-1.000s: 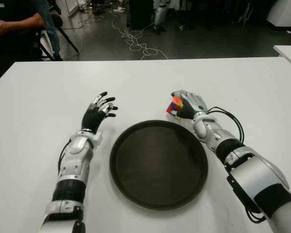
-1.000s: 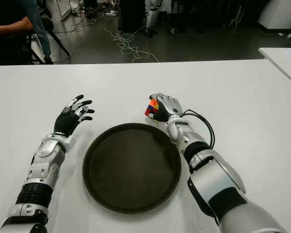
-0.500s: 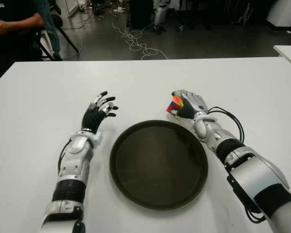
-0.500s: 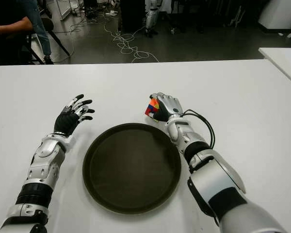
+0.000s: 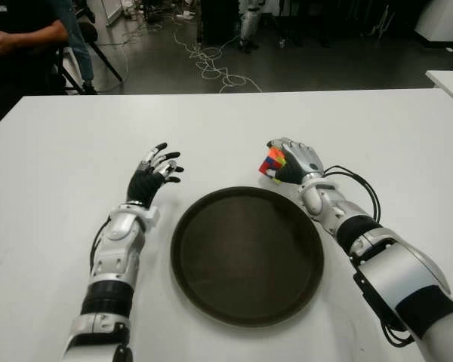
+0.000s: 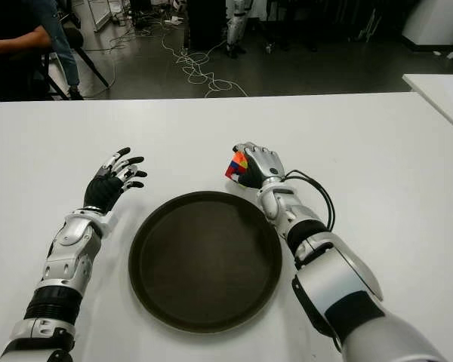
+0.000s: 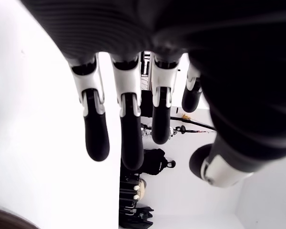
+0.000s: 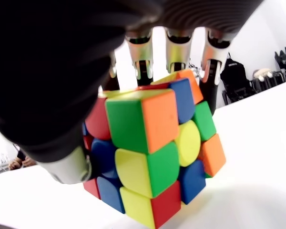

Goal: Pick up the Rubik's Cube and put it in the plate

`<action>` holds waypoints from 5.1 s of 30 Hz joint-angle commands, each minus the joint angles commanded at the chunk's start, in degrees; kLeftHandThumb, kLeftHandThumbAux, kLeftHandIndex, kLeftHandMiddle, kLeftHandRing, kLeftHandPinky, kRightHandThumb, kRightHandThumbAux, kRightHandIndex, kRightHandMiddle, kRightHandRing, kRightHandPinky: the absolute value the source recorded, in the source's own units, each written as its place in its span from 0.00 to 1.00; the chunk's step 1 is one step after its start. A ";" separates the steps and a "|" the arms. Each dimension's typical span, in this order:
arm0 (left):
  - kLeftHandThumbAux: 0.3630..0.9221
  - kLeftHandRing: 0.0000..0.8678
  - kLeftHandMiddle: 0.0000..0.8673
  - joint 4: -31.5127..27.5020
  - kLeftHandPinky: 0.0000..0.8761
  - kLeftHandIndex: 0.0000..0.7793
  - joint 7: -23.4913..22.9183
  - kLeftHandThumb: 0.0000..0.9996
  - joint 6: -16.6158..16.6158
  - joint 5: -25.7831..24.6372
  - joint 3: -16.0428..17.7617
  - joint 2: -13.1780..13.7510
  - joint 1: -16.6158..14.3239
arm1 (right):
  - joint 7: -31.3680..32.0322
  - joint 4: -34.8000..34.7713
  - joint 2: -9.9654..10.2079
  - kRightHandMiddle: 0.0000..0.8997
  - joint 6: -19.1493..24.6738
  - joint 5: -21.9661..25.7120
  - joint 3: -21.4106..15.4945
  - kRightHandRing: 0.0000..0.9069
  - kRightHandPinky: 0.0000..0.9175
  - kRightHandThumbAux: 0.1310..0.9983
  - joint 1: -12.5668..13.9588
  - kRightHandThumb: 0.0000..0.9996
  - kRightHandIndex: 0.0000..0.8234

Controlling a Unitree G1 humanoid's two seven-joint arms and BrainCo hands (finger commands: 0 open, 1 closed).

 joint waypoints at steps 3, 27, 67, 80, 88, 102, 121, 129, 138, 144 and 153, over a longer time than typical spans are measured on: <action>0.52 0.43 0.29 -0.35 0.49 0.13 0.01 0.67 0.14 -0.06 -0.08 -0.07 0.12 | -2.53 -1.43 -1.13 0.49 -1.88 -0.42 0.18 0.49 0.54 0.68 0.10 0.76 0.47; 0.50 0.42 0.30 -0.31 0.49 0.13 0.10 0.66 0.37 -0.42 0.19 -0.17 0.07 | -18.60 -18.93 -10.13 0.55 -19.35 -1.08 -2.67 0.60 0.66 0.65 4.81 0.83 0.45; 0.52 0.44 0.29 0.68 0.50 0.13 0.09 0.67 -0.25 0.07 0.05 0.03 -0.25 | 53.75 -34.67 -15.51 0.56 -29.17 26.87 -1.00 0.64 0.65 0.65 11.26 0.83 0.46; 0.52 0.42 0.29 0.60 0.49 0.13 -0.09 0.67 -0.38 0.20 0.06 0.26 -0.13 | 72.31 -37.36 -15.54 0.59 -25.32 36.80 -3.36 0.69 0.68 0.64 11.52 0.83 0.48; 0.54 0.41 0.29 0.80 0.49 0.13 -0.06 0.67 -0.46 0.06 0.20 0.15 -0.16 | 82.36 -38.65 -15.68 0.59 -22.70 41.61 -5.44 0.70 0.67 0.64 11.20 0.83 0.49; 0.52 0.43 0.29 -0.21 0.49 0.13 0.28 0.67 -0.23 0.33 -0.07 0.11 0.30 | 96.04 -37.22 -14.01 0.59 -21.38 48.00 -8.46 0.71 0.68 0.64 10.32 0.83 0.49; 0.56 0.43 0.30 -0.55 0.49 0.13 0.38 0.69 -0.32 0.32 -0.25 -0.05 0.44 | 103.13 -39.88 -10.29 0.57 -9.36 53.45 -13.52 0.59 0.56 0.65 12.48 0.82 0.47; 0.54 0.44 0.31 -0.58 0.49 0.14 0.64 0.66 -0.54 0.66 -0.50 0.02 0.54 | 99.69 -41.58 -8.77 0.35 -7.23 53.88 -16.00 0.33 0.31 0.65 14.21 0.38 0.25; 0.54 0.45 0.30 -0.99 0.50 0.13 0.74 0.68 -0.54 0.78 -0.70 0.04 0.70 | 99.96 -41.95 -7.73 0.10 -0.79 54.50 -17.05 0.07 0.05 0.51 14.61 0.13 0.02; 0.55 0.44 0.30 -1.27 0.49 0.13 0.81 0.66 -0.56 0.80 -0.81 0.02 0.82 | 99.91 -41.99 -7.62 0.01 -0.15 53.55 -17.25 0.01 0.00 0.45 14.48 0.13 0.00; 0.53 0.43 0.30 -1.13 0.48 0.13 0.63 0.65 -0.35 0.52 -0.91 0.13 0.77 | 101.11 -40.21 -7.42 0.00 -1.85 52.78 -17.05 0.00 0.00 0.46 14.23 0.10 0.00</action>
